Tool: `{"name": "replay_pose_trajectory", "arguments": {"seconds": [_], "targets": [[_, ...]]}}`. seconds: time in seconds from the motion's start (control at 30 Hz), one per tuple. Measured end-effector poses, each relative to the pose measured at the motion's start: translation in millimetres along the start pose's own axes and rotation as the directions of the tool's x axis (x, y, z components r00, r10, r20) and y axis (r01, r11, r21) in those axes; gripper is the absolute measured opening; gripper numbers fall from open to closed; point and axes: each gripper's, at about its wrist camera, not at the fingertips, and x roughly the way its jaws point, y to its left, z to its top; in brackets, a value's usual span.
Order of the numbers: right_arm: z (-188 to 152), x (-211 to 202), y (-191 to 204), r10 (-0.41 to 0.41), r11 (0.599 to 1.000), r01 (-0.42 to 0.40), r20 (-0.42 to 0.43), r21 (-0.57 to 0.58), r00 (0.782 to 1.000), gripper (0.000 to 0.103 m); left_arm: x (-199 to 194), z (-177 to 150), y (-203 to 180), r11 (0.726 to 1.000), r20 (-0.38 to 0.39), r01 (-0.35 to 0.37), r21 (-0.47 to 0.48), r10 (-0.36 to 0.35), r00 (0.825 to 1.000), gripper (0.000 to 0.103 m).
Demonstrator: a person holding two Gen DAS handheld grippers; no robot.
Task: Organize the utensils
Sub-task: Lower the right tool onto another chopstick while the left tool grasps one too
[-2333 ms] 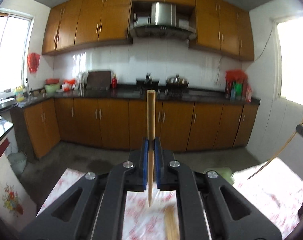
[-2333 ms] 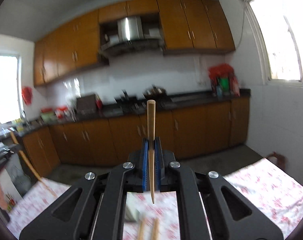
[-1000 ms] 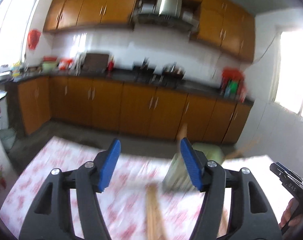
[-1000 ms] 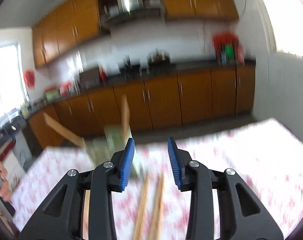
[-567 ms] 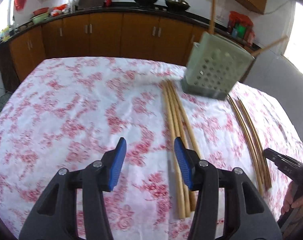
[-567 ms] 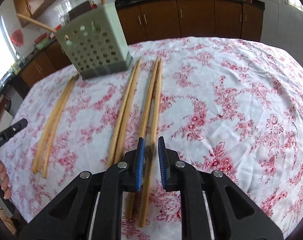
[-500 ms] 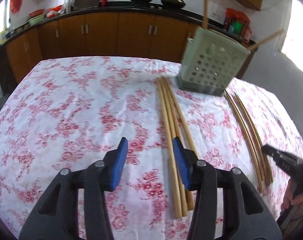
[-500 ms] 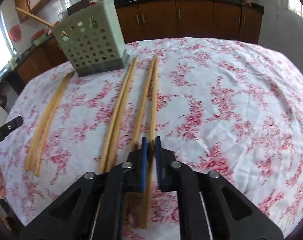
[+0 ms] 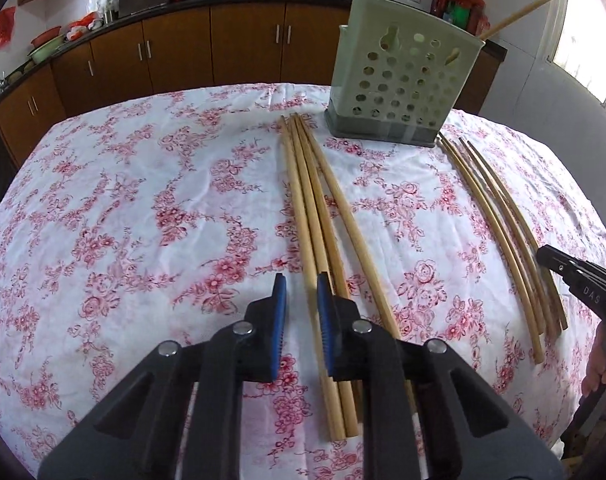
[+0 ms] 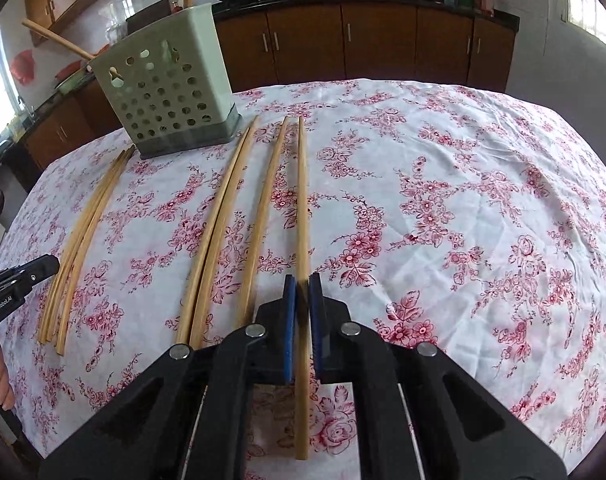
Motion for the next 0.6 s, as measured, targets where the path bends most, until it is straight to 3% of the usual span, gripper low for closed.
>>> {"name": "replay_pose_trajectory", "arguments": {"seconds": [0.13,0.23,0.43,0.6], "targets": [[0,0,1,0.015,1.000,-0.015,-0.004,0.004,1.000,0.008,4,-2,-4,1.000,-0.004,-0.020,0.012,0.020,1.000,0.017],[0,0,5,0.007,1.000,-0.007,0.003,-0.016,1.000,0.008,5,-1,-3,0.999,0.000,-0.050,0.015,0.051,0.999,0.009],[10,6,-7,-0.039,0.999,0.039,0.017,0.001,0.999,0.008,7,10,40,0.988,-0.003,-0.127,-0.085,0.127,0.992,0.009],[20,15,-18,-0.070,0.997,0.069,0.028,0.021,0.997,0.008,8,14,64,0.985,0.013,-0.123,-0.121,0.125,0.992,0.010]]}}
